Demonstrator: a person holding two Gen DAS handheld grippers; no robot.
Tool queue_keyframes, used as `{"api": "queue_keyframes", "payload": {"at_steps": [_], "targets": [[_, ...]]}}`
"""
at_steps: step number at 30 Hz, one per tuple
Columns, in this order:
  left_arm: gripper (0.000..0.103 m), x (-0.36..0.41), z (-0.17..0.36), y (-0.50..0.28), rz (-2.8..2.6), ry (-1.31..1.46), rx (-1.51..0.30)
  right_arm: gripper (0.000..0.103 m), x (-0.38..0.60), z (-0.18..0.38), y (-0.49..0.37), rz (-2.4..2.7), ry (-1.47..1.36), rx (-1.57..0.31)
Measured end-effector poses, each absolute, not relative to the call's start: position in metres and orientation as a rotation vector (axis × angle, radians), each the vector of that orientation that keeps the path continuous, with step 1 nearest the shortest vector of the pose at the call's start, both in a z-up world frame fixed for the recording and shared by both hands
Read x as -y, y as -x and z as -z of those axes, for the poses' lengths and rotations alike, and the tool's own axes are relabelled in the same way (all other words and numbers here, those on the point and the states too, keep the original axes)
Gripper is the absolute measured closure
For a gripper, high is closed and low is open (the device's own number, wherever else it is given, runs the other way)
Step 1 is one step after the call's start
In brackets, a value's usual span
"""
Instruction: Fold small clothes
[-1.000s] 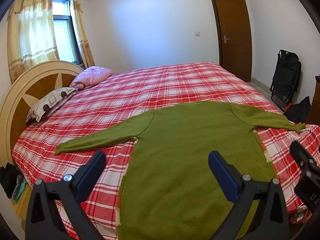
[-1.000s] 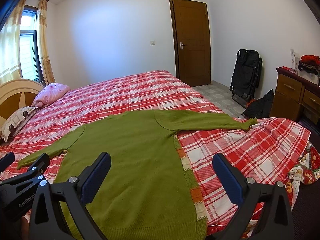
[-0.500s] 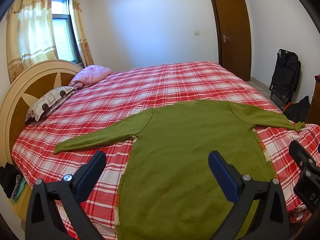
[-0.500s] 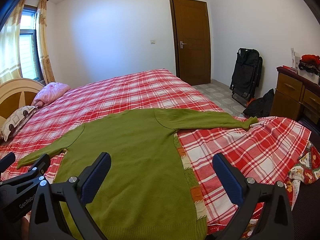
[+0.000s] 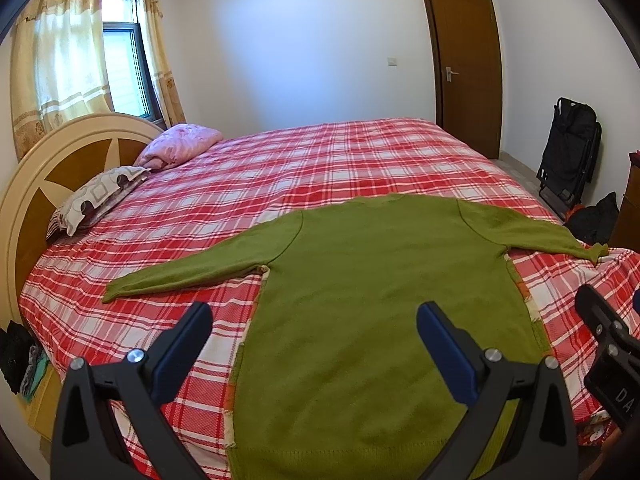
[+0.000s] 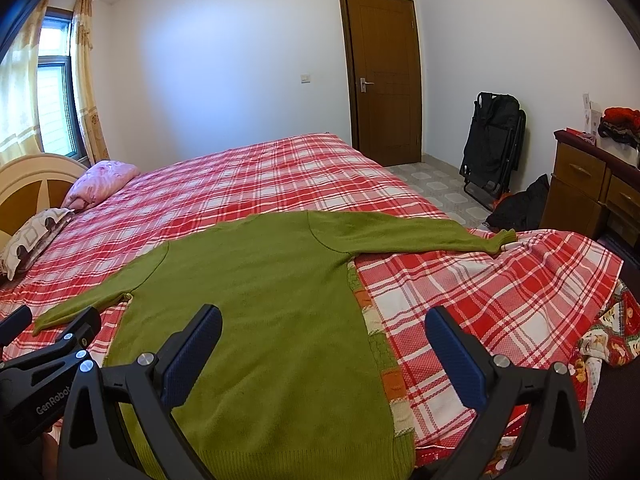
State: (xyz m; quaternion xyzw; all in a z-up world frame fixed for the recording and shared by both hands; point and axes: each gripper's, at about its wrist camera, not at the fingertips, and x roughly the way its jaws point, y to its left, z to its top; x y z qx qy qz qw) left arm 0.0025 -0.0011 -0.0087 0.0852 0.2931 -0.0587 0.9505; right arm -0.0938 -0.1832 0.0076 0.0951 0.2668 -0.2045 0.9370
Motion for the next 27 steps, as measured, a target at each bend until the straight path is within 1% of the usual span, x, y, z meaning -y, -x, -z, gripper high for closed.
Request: {"api": "queue_keyframes", "payload": {"at_steps": [18,27], "targets": [[0.000,0.002,0.018,-0.010,0.117,-0.181,-0.624,0.001,0.189,0.004,0.086,0.432,-0.197,-0.569],[0.000,0.008,0.032,-0.031,0.112,-0.194,-0.661,0.001,0.205,0.016,0.065,0.442,-0.176,-0.613]]}}
